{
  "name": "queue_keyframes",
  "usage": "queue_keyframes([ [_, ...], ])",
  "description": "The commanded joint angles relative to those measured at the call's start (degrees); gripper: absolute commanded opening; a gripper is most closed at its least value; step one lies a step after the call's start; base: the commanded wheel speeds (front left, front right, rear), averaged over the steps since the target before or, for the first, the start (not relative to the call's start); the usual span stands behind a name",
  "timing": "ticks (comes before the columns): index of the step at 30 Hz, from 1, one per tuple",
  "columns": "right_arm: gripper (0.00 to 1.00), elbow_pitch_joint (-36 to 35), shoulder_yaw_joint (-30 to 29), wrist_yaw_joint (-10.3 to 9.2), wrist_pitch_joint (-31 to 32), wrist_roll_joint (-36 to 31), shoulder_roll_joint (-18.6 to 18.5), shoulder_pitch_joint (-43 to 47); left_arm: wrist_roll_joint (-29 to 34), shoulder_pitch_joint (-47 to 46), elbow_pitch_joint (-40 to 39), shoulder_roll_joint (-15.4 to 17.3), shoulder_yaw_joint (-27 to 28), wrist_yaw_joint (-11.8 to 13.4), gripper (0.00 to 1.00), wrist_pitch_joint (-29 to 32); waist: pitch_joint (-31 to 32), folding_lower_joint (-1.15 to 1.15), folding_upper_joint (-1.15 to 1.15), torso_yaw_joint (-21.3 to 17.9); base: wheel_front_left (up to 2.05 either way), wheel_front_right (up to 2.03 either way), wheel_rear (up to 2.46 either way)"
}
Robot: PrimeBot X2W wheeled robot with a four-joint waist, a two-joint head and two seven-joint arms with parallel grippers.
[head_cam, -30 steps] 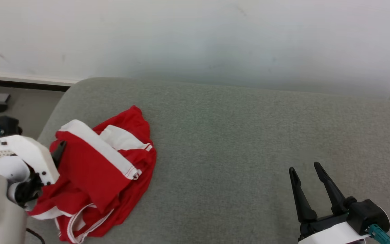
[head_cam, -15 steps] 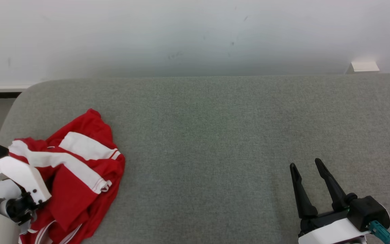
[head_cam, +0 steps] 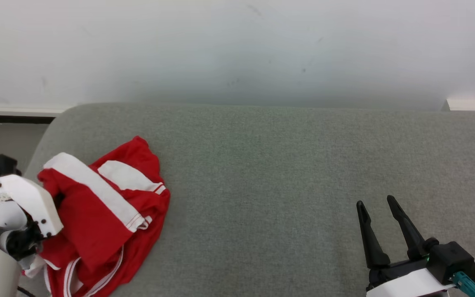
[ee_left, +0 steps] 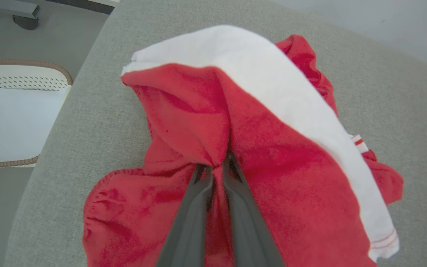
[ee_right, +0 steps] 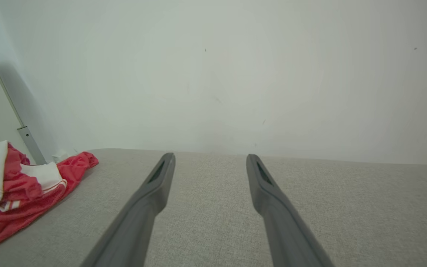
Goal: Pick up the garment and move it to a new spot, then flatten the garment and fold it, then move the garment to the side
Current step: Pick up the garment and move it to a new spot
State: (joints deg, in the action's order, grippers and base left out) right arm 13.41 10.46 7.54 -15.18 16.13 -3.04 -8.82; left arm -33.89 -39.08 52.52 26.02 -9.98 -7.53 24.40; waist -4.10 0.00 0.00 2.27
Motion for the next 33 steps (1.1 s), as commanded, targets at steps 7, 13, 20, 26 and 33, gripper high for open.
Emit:
queue_keyframes([
  [7,1.0,-0.05,-0.97,-0.1,0.05,0.7,0.06,2.22,-0.54,-2.81,-5.04,2.11,-5.52,0.09,0.0,-2.26,3.6,0.0,0.0,4.76,0.0,0.0,0.0],
  [13,1.0,-0.31,-1.32,-0.11,0.05,0.94,0.07,2.28,0.09,-4.66,-9.96,2.5,-8.48,0.09,0.0,-4.28,4.27,0.0,0.0,6.57,0.0,0.0,0.0],
  [20,1.0,-0.16,-1.24,-0.11,0.05,1.26,0.08,2.16,-0.82,-6.0,-18.1,2.17,-12.26,0.08,0.0,-7.06,5.17,0.0,0.0,6.65,0.0,0.0,0.0],
  [26,1.0,-0.23,-1.39,-0.1,0.05,1.06,0.09,2.71,-2.02,-5.69,-26.65,1.5,-14.61,0.09,0.0,-8.19,5.7,0.0,0.0,4.48,0.0,0.0,0.0],
  [33,1.0,-0.51,-1.38,-0.11,0.05,0.53,0.09,2.67,-3.1,-3.76,-37.81,0.25,-16.63,0.22,0.0,-8.46,5.85,0.0,0.0,-1.22,0.0,0.0,0.0],
])
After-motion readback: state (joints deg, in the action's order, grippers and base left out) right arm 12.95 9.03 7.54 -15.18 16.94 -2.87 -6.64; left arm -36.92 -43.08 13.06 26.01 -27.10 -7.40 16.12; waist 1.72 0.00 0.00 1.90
